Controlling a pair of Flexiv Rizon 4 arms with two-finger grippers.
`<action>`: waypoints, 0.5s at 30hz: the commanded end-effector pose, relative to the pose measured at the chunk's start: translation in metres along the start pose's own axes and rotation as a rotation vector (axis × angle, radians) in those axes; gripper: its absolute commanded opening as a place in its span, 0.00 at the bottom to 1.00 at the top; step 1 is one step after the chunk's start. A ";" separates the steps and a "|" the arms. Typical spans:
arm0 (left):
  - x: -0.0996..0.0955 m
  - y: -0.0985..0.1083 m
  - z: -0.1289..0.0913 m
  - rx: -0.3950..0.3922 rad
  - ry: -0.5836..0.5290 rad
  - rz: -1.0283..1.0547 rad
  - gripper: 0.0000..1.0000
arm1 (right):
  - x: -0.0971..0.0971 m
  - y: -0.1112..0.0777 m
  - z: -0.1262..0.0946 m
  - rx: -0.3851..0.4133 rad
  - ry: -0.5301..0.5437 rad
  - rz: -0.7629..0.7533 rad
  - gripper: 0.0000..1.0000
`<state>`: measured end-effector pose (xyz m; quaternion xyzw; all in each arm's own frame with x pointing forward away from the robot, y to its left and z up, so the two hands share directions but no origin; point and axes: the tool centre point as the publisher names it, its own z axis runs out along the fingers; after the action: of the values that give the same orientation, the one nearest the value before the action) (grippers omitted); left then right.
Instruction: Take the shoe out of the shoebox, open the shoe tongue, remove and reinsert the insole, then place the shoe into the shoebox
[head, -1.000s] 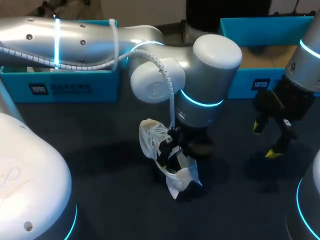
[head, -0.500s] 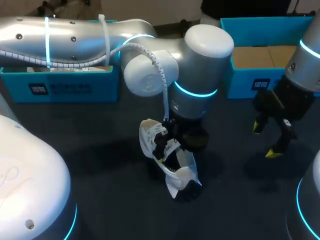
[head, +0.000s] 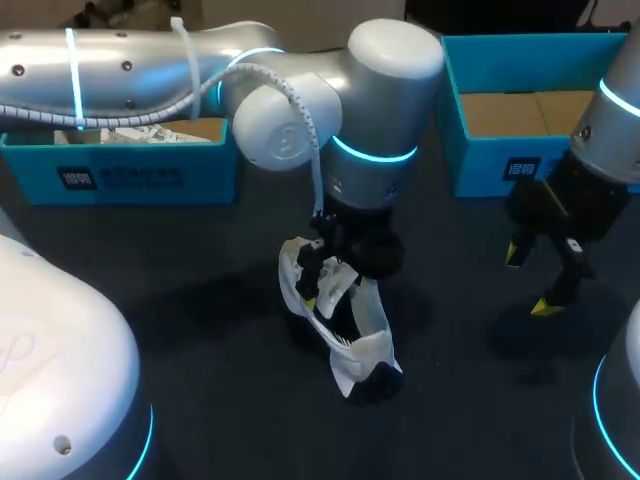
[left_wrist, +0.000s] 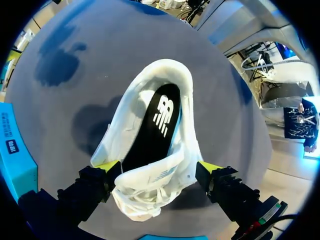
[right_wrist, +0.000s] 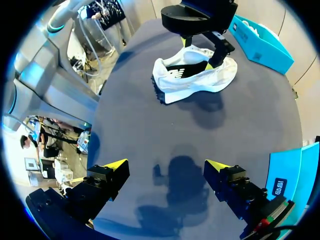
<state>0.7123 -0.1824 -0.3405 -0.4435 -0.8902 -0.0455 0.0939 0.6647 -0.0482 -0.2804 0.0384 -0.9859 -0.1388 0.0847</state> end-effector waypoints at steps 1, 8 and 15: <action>-0.001 0.003 0.000 0.009 -0.013 0.003 1.00 | 0.000 0.000 0.001 0.002 -0.001 0.000 1.00; -0.003 0.013 -0.008 -0.002 -0.034 -0.021 1.00 | 0.000 0.000 0.001 0.002 -0.001 0.000 1.00; 0.002 0.031 -0.025 -0.016 -0.053 -0.048 1.00 | 0.000 0.000 0.001 0.002 -0.001 0.000 1.00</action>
<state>0.7374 -0.1756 -0.3271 -0.4232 -0.9021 -0.0495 0.0684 0.6647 -0.0481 -0.2805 0.0384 -0.9859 -0.1388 0.0847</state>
